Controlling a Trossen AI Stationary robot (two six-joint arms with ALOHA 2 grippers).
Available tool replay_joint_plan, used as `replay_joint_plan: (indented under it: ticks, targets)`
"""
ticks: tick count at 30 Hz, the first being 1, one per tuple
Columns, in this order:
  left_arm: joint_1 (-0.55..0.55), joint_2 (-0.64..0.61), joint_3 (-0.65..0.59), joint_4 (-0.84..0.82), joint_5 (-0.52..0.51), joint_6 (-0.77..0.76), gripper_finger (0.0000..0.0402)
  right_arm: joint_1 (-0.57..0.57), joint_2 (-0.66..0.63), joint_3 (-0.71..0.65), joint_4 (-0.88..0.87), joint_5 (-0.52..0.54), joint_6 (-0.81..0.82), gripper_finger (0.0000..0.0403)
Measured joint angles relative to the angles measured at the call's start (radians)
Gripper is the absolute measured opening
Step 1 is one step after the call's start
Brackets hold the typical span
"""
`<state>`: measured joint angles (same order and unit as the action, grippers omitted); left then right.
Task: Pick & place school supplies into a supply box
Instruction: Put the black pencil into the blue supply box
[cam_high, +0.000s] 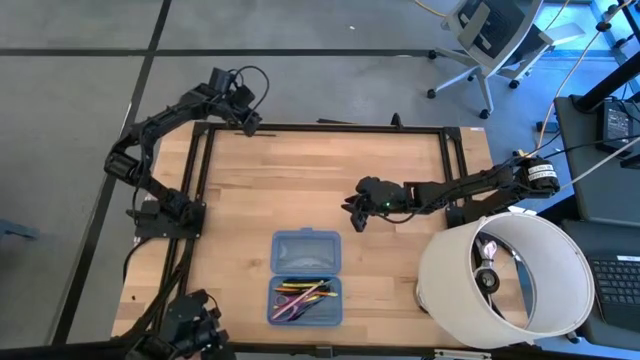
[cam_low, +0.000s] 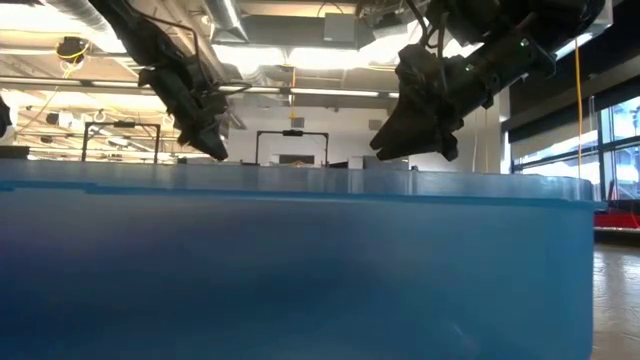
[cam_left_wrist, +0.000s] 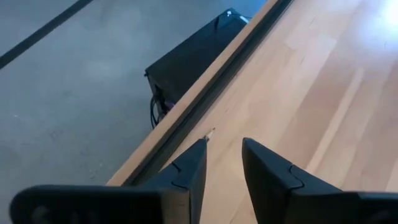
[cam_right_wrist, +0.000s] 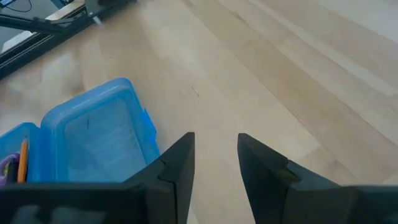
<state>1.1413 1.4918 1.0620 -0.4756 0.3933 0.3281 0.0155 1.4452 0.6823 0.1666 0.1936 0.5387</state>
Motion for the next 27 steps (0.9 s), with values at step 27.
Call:
replay_joint_plan:
  ticks: [27]
  targets:
    - [0.041, 0.001, -0.097, 0.086, -0.131, -0.331, 0.0224, -0.014, 0.000, 0.000, -0.030, -0.034, 0.005, 0.0126]
